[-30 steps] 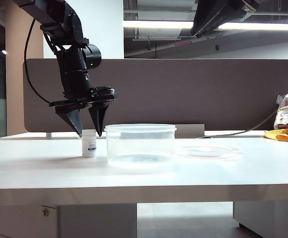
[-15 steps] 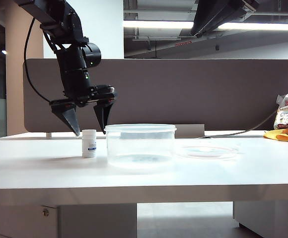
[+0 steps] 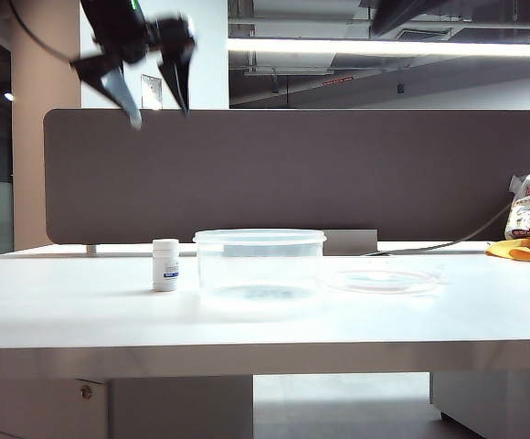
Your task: Remove the lid of the round box, pick up the small white medicine bottle inside, and place it on the table.
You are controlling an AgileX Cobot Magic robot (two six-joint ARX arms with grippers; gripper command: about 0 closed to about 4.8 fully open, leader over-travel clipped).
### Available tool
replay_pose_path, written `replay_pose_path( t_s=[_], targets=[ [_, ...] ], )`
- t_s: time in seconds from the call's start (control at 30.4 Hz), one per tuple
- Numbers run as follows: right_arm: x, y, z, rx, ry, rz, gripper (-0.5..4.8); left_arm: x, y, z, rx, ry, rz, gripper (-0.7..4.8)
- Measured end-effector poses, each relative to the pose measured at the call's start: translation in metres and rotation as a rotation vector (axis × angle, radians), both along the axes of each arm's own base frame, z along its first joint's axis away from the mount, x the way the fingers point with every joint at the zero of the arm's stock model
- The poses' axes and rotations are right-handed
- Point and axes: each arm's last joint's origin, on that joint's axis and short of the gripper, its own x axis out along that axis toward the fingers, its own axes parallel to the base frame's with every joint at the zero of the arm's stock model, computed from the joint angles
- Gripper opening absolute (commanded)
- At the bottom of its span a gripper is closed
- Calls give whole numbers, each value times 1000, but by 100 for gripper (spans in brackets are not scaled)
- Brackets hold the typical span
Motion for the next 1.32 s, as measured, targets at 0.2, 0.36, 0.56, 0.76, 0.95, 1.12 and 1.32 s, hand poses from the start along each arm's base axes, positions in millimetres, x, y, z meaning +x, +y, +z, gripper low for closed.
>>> replay_pose_path(
  t_s=[0.2,0.36,0.56,0.76,0.95,1.12,1.32],
  targets=[
    [-25,-53,-9,61,-36,-175,-1,-35,11,40,-22,-75,2,402],
    [-56,-83,-38,110,-18,-269,-1,-62,18,61,-64,-102,-31,394],
    [-82,-100,-82,110,23,-351,-1,-100,29,62,-78,-134,-36,394],
    [-92,-104,-116,99,100,-380,0,-143,41,36,-99,-142,-24,393],
    [-97,-103,-139,102,197,-368,0,-207,59,-21,-167,-200,-16,332],
    [-98,-102,-144,122,224,-340,0,-252,72,-76,-218,-276,5,331],
    [-98,-102,-143,126,217,-335,0,-282,81,-99,-265,-379,17,331]
  ],
)
